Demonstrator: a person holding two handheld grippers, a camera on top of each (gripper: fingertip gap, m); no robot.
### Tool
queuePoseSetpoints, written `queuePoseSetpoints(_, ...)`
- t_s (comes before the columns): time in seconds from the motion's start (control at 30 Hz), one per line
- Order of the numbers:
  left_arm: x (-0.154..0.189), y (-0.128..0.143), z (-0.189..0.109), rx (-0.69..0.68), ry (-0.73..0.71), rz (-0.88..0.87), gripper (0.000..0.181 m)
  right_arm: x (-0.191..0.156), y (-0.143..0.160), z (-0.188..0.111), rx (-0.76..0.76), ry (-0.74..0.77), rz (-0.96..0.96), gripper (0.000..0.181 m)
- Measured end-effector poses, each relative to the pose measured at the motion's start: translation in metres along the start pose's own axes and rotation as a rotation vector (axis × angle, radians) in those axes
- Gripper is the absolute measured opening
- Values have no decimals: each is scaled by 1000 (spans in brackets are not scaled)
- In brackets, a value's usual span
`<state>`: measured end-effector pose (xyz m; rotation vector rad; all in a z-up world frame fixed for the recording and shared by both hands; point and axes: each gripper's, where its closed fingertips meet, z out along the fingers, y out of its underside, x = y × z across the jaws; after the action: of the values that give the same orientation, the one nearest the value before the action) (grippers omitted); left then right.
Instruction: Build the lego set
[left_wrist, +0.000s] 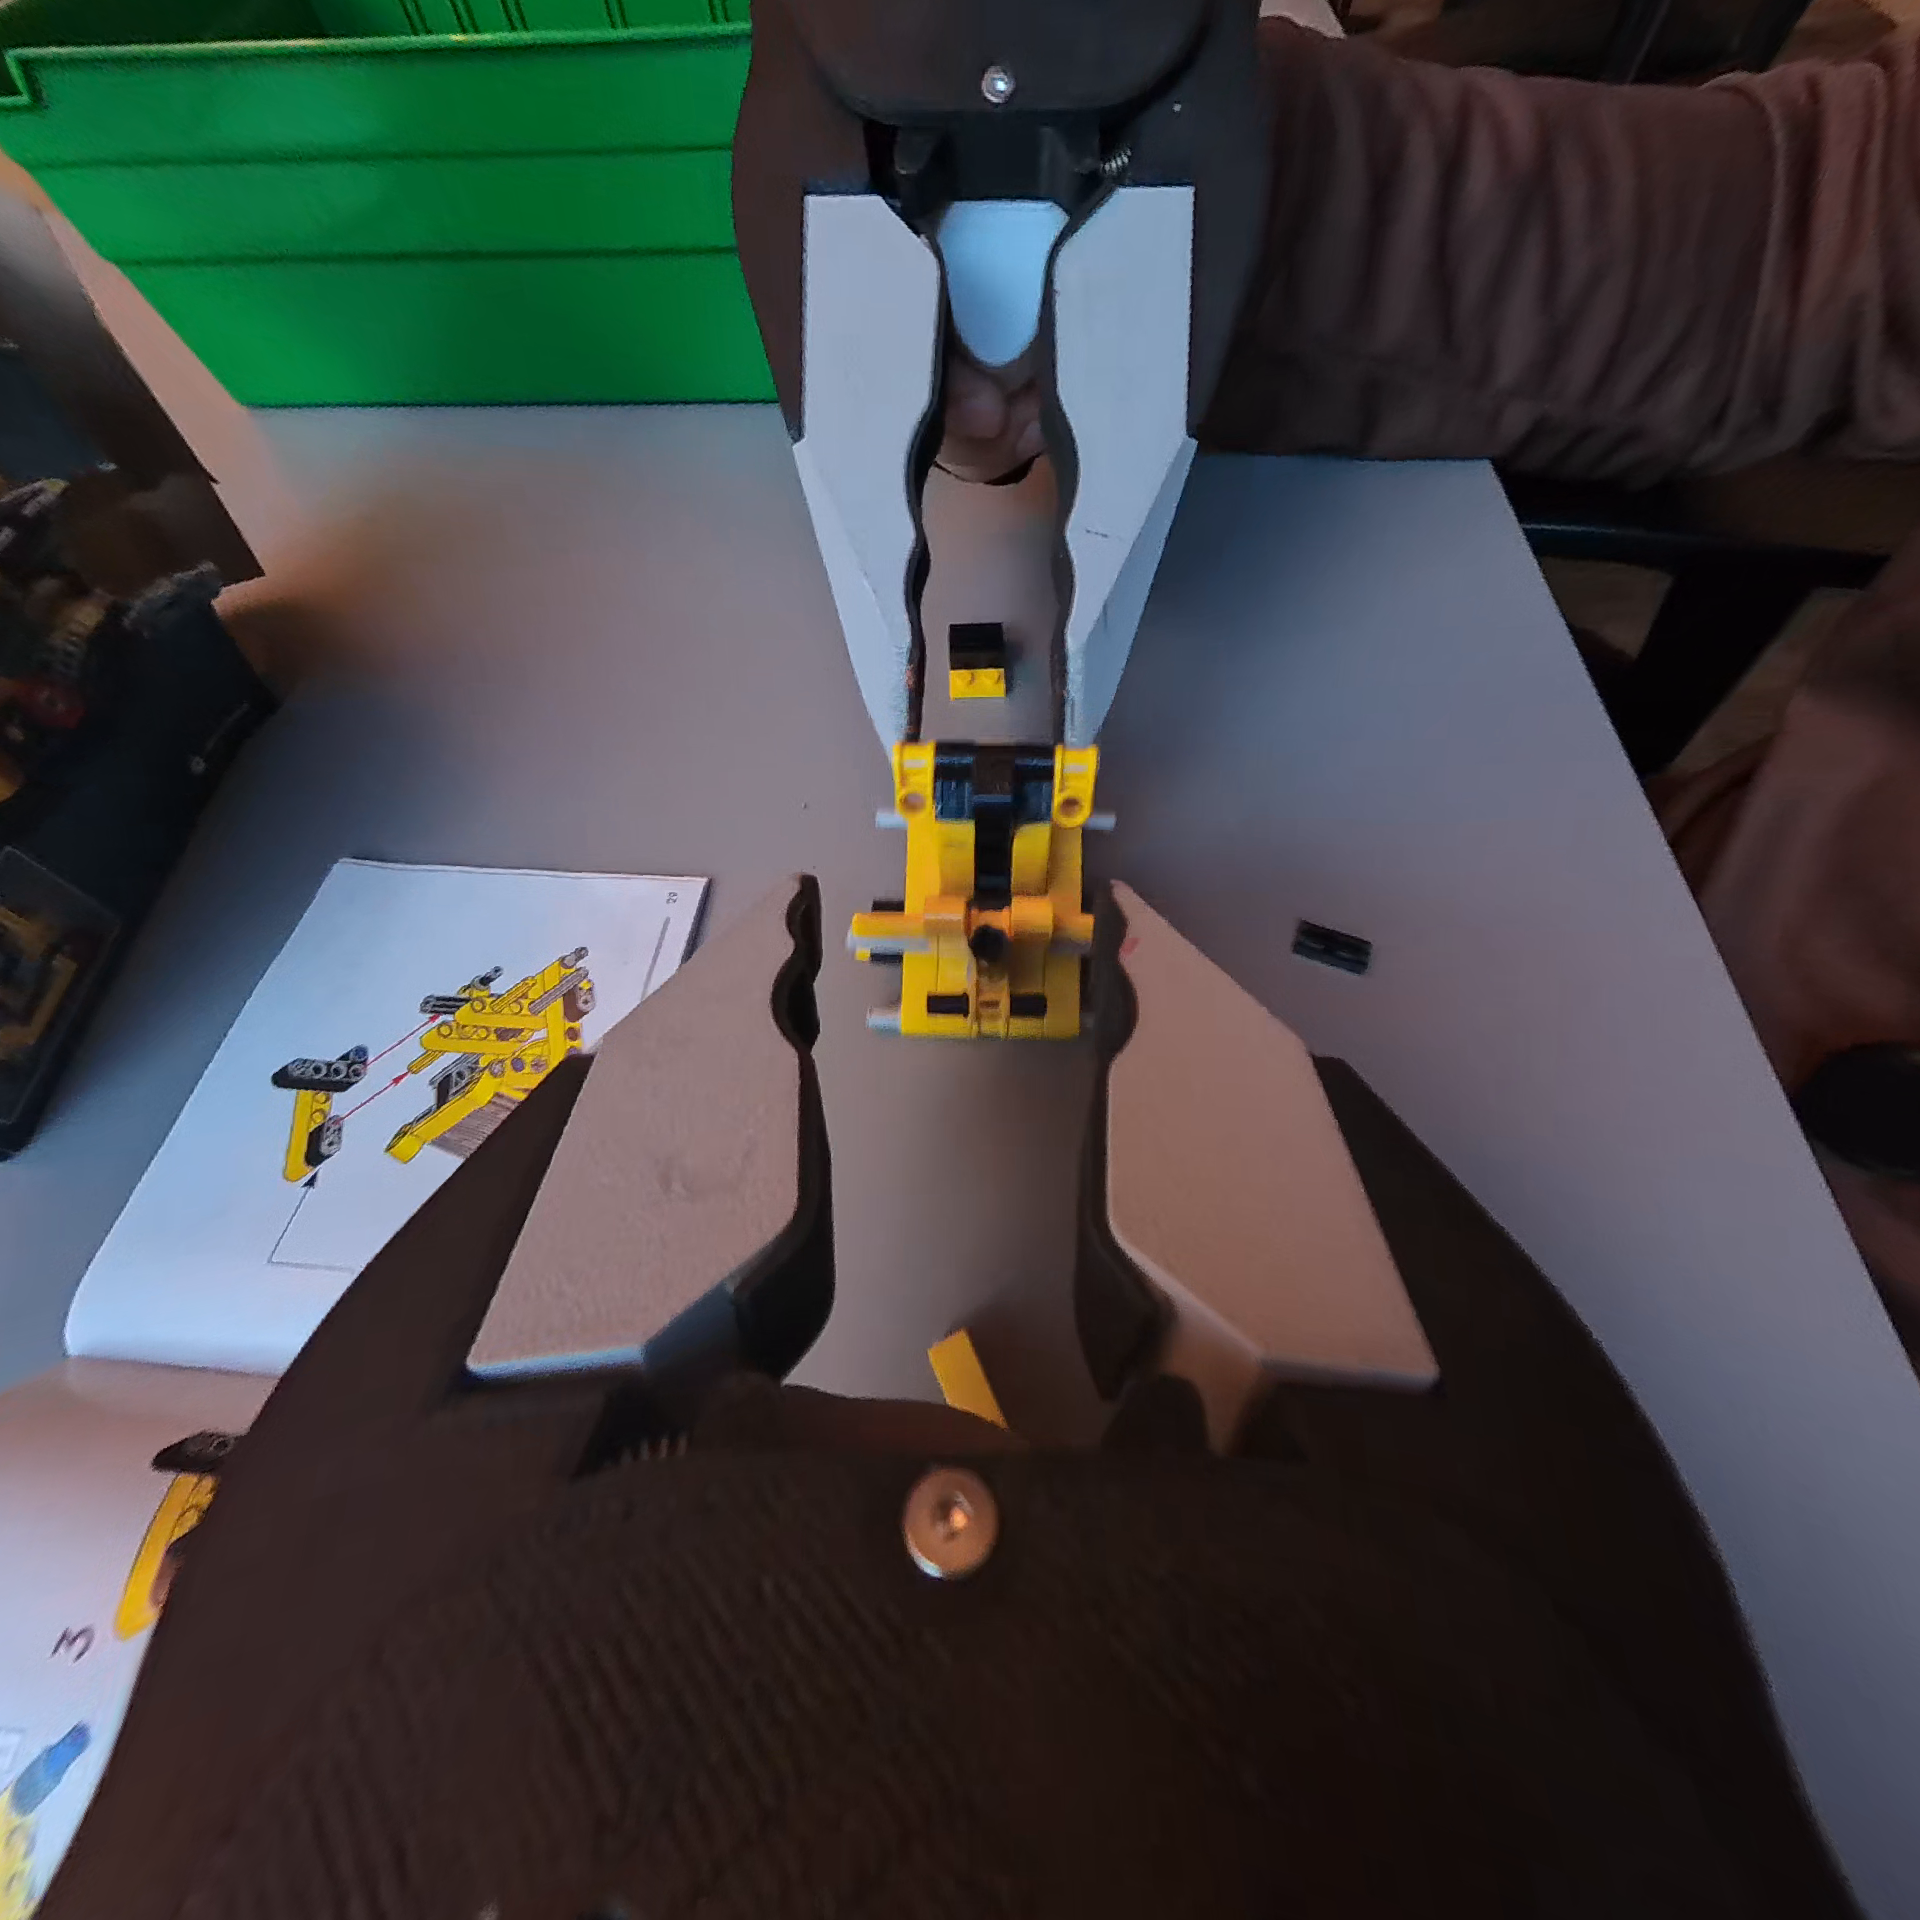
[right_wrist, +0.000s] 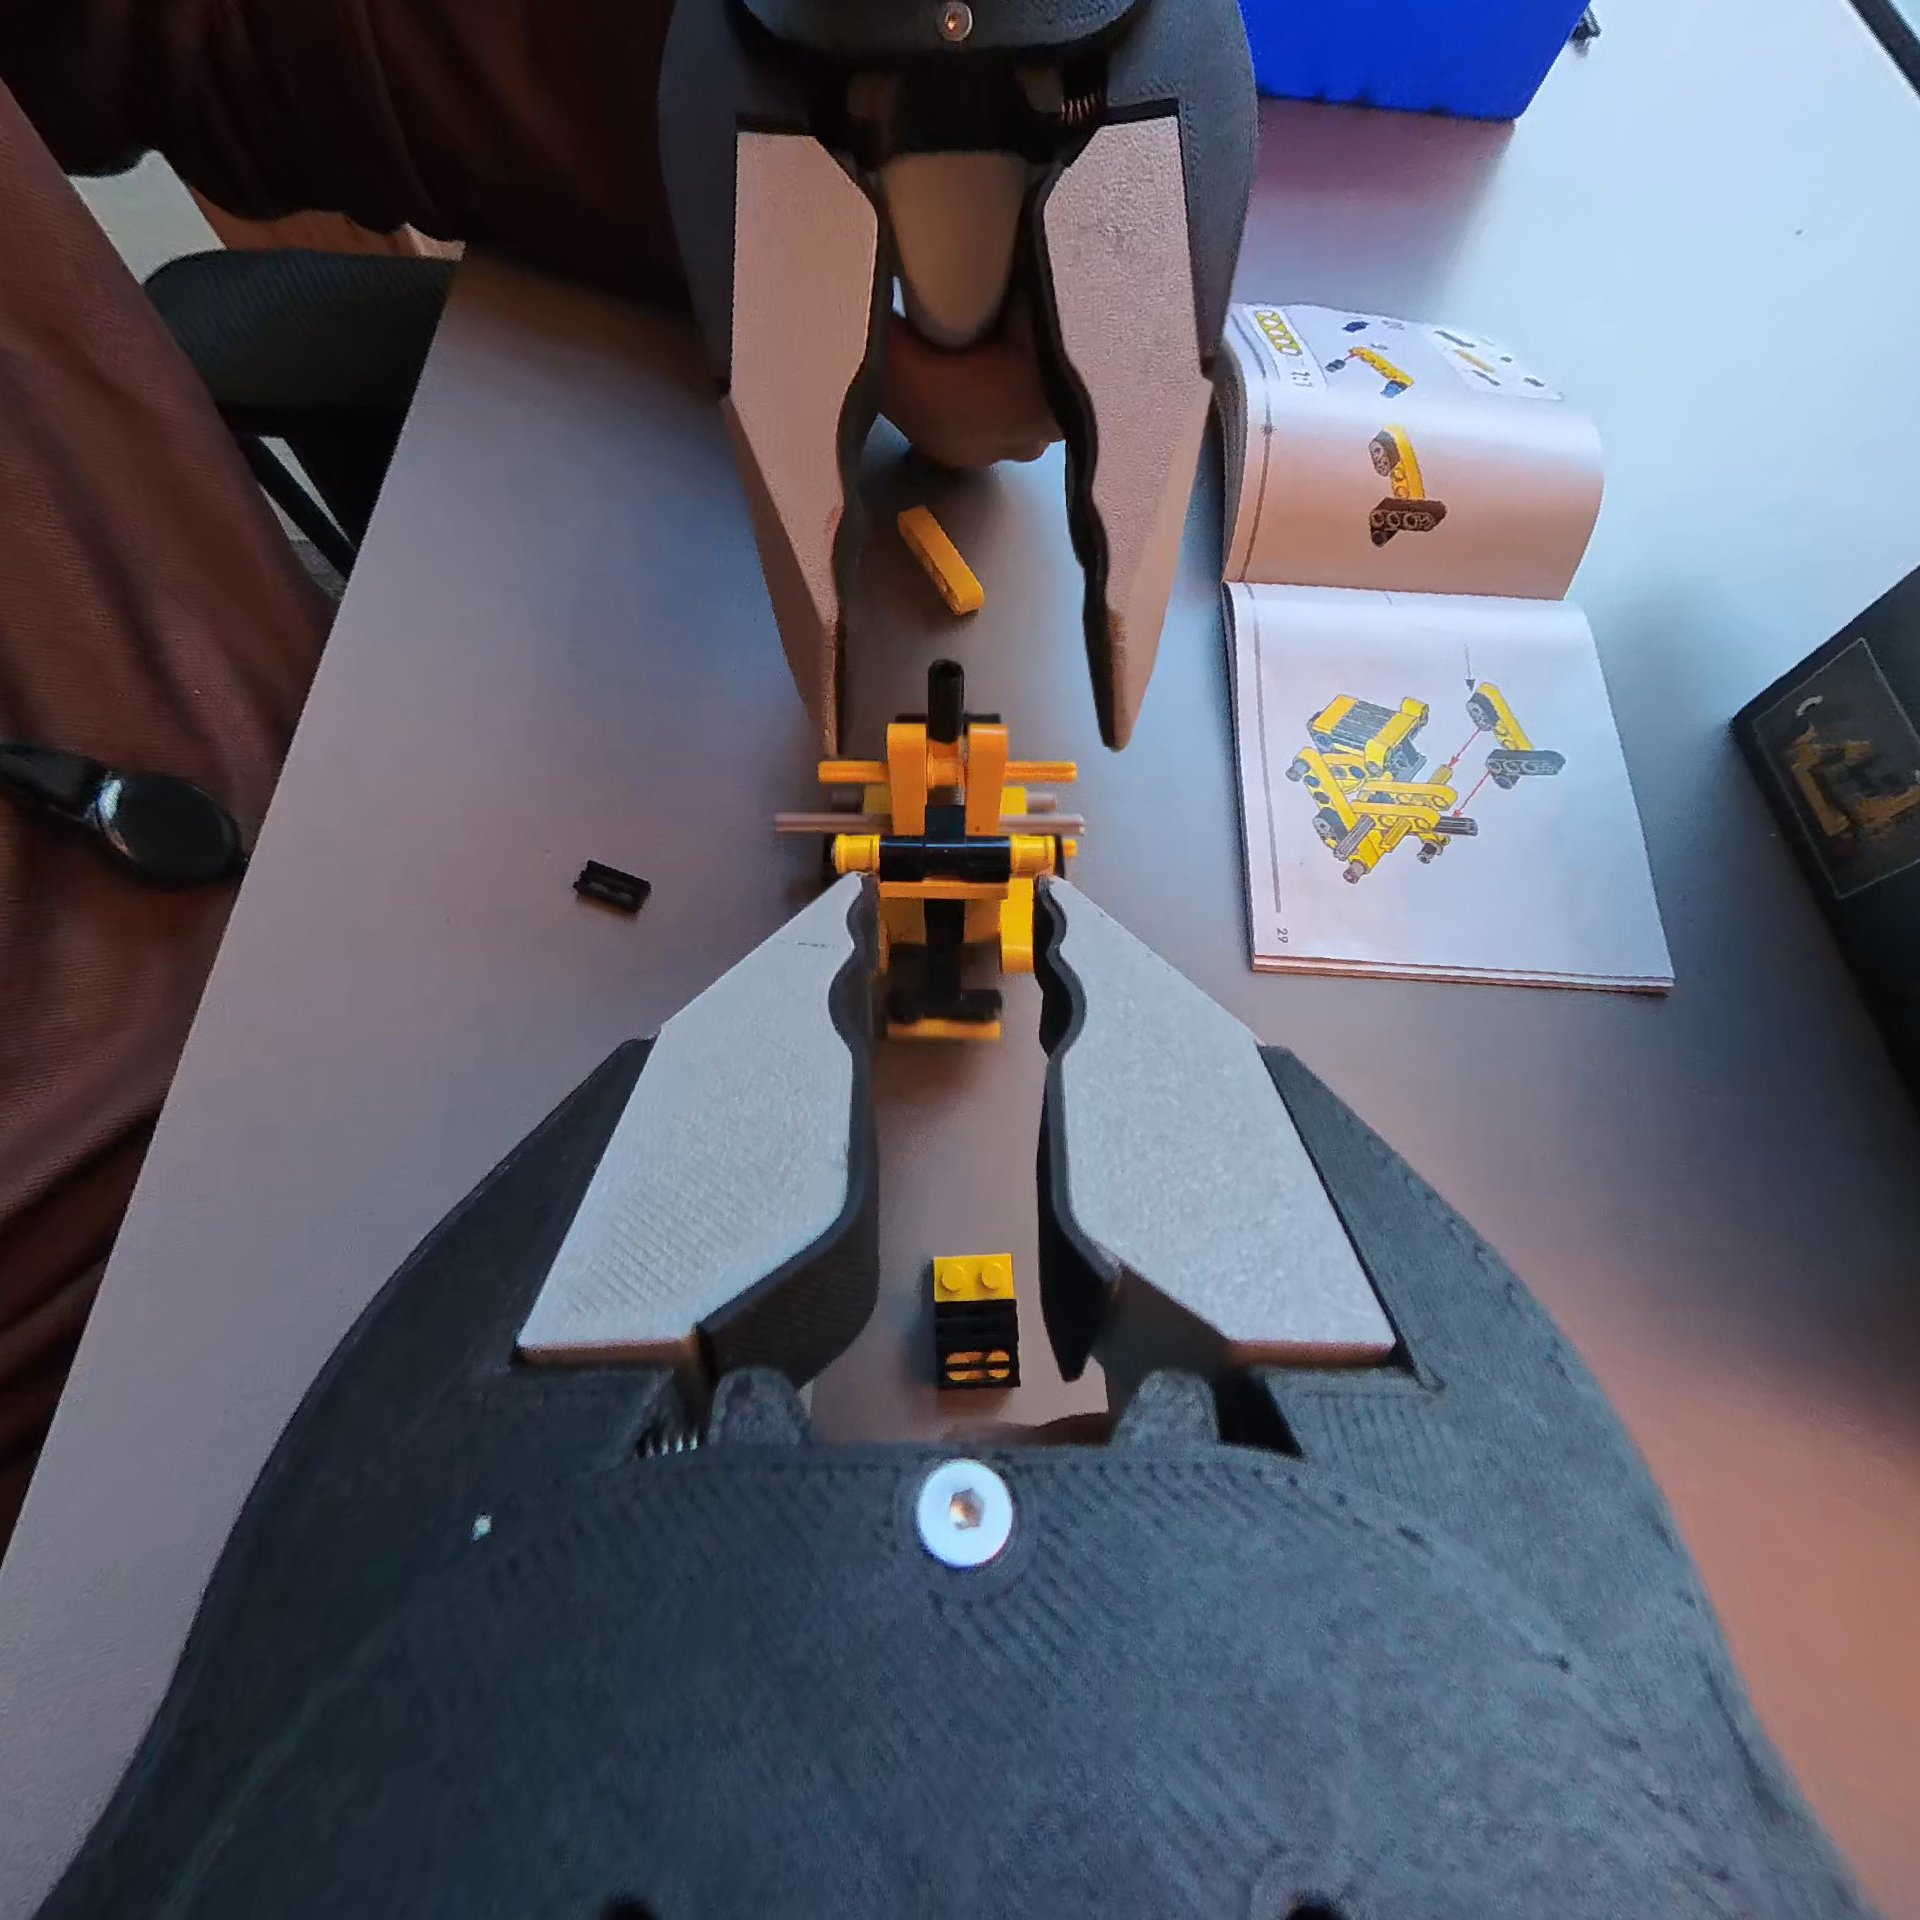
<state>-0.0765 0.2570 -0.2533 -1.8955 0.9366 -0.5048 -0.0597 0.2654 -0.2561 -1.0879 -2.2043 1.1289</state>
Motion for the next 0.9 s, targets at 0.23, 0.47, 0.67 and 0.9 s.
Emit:
queuePoseSetpoints(0.23,4,7,7,-48,-9,39,45,-1,9,2,-33,-12,8,30)
queuePoseSetpoints(0.47,2,12,8,-82,-20,46,31,-6,6,12,-31,-20,12,59)
queuePoseSetpoints(0.67,2,14,10,-99,-29,54,24,-9,12,27,-94,7,-15,54)
queuePoseSetpoints(0.9,0,15,9,-104,-38,39,24,-1,12,24,-87,32,33,40)
